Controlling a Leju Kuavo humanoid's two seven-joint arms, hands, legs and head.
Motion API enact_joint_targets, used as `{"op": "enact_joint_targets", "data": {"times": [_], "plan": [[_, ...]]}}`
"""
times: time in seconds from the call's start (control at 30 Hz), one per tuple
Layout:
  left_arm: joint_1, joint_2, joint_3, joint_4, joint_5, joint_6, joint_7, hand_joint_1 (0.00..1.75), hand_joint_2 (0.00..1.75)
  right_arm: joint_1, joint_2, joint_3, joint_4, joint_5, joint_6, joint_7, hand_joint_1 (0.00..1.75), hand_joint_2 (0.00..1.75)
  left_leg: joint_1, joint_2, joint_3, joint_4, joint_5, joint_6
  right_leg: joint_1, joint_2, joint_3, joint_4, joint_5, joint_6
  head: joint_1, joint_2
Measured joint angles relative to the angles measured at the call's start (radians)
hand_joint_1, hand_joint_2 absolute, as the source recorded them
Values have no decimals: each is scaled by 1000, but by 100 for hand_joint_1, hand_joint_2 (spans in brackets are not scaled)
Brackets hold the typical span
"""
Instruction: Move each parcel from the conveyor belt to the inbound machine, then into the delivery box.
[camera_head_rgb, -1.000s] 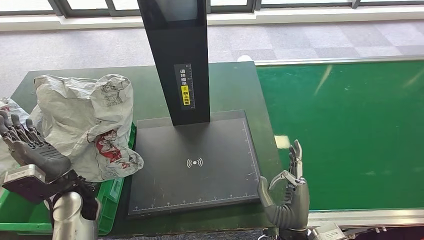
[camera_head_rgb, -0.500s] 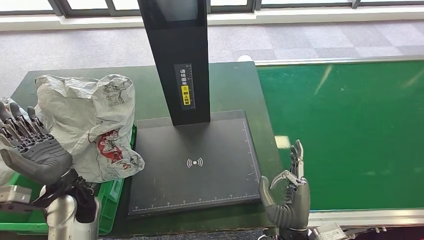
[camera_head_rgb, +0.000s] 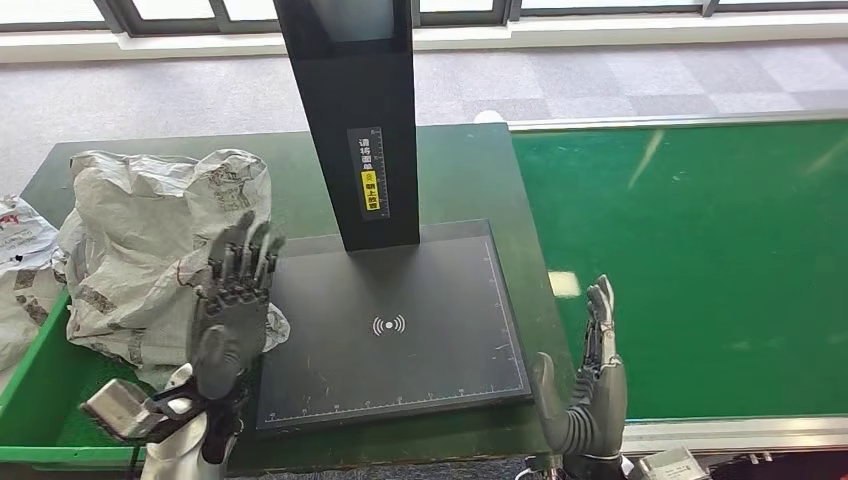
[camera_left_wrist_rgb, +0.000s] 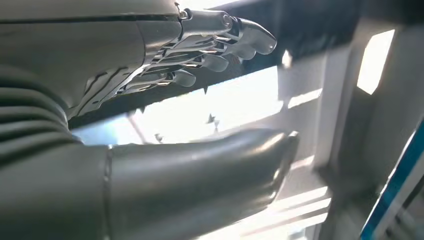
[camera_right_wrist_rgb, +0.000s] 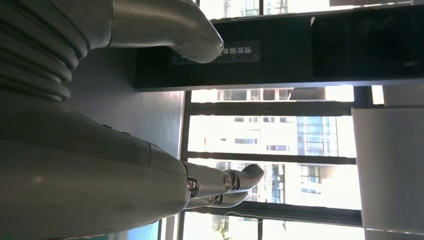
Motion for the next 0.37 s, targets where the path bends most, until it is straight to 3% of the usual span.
{"op": "enact_joint_targets", "data": {"times": [0.03,0.17,0.37], "plan": [[-3,5,-20,24,-17,-14,1,0,175,-2,-1,0,0,1,3,0,0,0,0,0,0,0,0,0,0,0,0,0,0,0,0,0],[-22,16,-80,120,-115,5,33,0,0,-9,-3,0,0,9,8,0,0,0,0,0,0,0,0,0,0,0,0,0,0,0,0,0],[-36,20,-150,254,-246,95,41,0,0,-9,-4,0,0,25,17,0,0,0,0,1,0,0,0,0,0,1,0,0,0,0,0,0]]}}
